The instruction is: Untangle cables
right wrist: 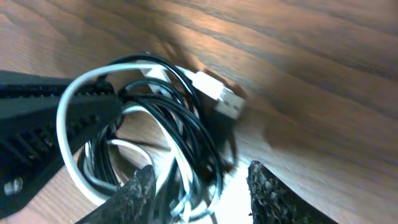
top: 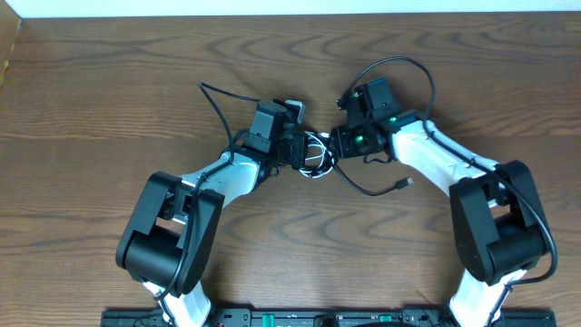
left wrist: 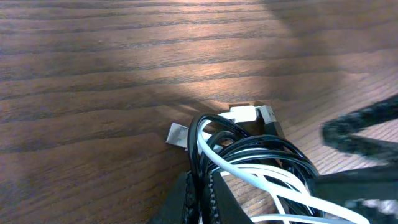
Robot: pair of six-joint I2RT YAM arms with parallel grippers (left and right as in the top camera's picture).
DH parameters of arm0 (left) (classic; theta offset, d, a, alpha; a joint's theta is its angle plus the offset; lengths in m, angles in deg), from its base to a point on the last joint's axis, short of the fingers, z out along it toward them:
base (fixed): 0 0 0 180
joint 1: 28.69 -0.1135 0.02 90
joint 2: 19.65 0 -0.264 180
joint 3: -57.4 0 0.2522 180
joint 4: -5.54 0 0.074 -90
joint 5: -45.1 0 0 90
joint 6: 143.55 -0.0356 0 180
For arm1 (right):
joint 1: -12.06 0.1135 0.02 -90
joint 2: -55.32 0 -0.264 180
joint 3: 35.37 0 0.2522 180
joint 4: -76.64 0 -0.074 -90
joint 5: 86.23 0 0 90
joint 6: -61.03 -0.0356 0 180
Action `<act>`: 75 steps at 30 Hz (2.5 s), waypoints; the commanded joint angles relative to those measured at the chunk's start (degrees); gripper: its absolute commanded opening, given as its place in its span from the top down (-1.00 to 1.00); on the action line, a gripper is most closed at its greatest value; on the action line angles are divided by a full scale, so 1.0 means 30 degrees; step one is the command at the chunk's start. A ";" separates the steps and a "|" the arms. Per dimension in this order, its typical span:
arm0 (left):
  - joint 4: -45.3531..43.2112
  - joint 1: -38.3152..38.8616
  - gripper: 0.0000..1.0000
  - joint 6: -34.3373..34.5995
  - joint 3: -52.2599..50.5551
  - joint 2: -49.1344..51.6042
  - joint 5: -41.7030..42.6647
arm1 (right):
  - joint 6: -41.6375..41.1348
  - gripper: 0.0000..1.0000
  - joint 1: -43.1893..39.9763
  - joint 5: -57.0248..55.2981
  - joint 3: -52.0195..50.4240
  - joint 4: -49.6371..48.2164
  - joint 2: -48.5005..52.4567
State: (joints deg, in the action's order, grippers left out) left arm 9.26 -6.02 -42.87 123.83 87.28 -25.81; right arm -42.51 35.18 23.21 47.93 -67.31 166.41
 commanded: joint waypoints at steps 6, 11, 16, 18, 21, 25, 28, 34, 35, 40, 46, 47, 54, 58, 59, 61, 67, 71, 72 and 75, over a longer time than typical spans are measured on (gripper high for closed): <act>0.0313 -0.0029 0.85 0.0342 0.0022 0.0073 -0.1202 | 0.1341 0.11 0.0204 0.0102 0.0321 0.0131 0.0925; 0.0313 -0.0029 0.85 0.0342 0.0022 0.0073 -0.1253 | 0.1807 0.11 0.0204 -0.0495 0.0437 0.1086 0.0925; 0.0328 -0.0029 0.85 0.0342 0.0022 0.0080 -0.1829 | 0.2856 0.10 0.0204 -0.3723 0.0707 0.3038 0.1013; 0.0328 -0.0029 0.85 0.0342 0.0022 0.0073 -0.3126 | 0.2958 0.08 0.0204 -0.5224 0.0692 0.3242 0.1319; 0.0481 -0.0029 0.85 0.0328 0.0022 0.0073 -0.5078 | 0.3140 0.07 0.0204 -0.5661 0.0692 0.3067 0.2004; 0.0903 -0.0029 0.85 0.0335 0.0029 -0.0007 -0.6149 | 0.3191 0.05 0.0204 -0.7490 0.0699 0.2929 0.3031; 0.1188 -0.0007 0.85 0.0342 0.0036 -0.0685 -0.5508 | 0.3184 0.07 0.0182 -0.8786 0.0699 0.2936 0.3155; 0.1348 -0.0015 0.85 0.0678 0.0044 -0.3774 -0.3636 | 0.3184 0.06 0.0058 -0.9442 0.0714 0.2922 0.3155; 0.1348 -0.0015 0.85 0.0940 0.0044 -0.4306 -0.3461 | 0.3184 0.07 0.0022 -0.9449 0.0714 0.2922 0.3155; 0.1960 -0.0015 0.85 0.1639 0.0044 -0.6994 -0.3009 | 0.3198 0.04 -0.0233 -0.9464 0.0750 0.2958 0.3155; 0.3942 -0.0015 0.85 0.1632 0.0044 -0.8619 -0.3082 | 0.3701 0.21 -0.0474 -0.9661 0.2055 0.5049 0.2987; 0.4095 -0.0015 0.85 0.1632 0.0044 -0.8728 -0.3082 | 0.3701 0.21 -0.0474 -0.9639 0.2208 0.5304 0.2958; 0.6696 -0.0087 0.81 0.3111 0.0036 -0.8349 -0.3636 | 0.3985 0.26 -0.0444 -0.9012 0.4051 0.8080 0.1727; 0.8204 -0.0437 0.76 0.4197 0.0036 -0.7643 -0.3563 | 0.4160 0.13 -0.0517 -0.7176 0.4218 0.8357 0.0393; 0.8415 -0.0525 0.70 0.4437 0.0036 -0.7461 -0.3453 | 0.4335 0.10 -0.0554 -0.6572 0.4218 0.8378 0.0102; 0.8779 -0.0823 0.66 0.4626 0.0036 -0.6921 -0.2404 | 0.4772 0.09 -0.0590 -0.4976 0.4218 0.8429 -0.0488; 0.8910 -0.1909 0.66 0.4626 0.0036 -0.5085 0.2135 | 0.5391 0.13 -0.0583 0.0087 0.4218 0.7548 -0.1435; 0.9173 -0.2790 0.66 0.4612 0.0036 -0.3963 0.3687 | 0.4335 0.15 -0.0474 0.2973 0.4175 0.6768 -0.1333; 0.9238 -0.2980 0.66 0.4619 0.0036 -0.3745 0.4007 | 0.3934 0.15 -0.0364 0.2987 0.4146 0.6710 -0.1275; 0.9333 -0.3366 0.66 0.4619 0.0036 -0.3249 0.4590 | 0.3133 0.18 0.0204 0.1515 0.4029 0.6717 -0.0998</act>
State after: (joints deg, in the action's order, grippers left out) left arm 36.90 -15.20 -29.32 124.00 76.42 -16.50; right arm -30.03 34.17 27.06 59.60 -47.07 162.84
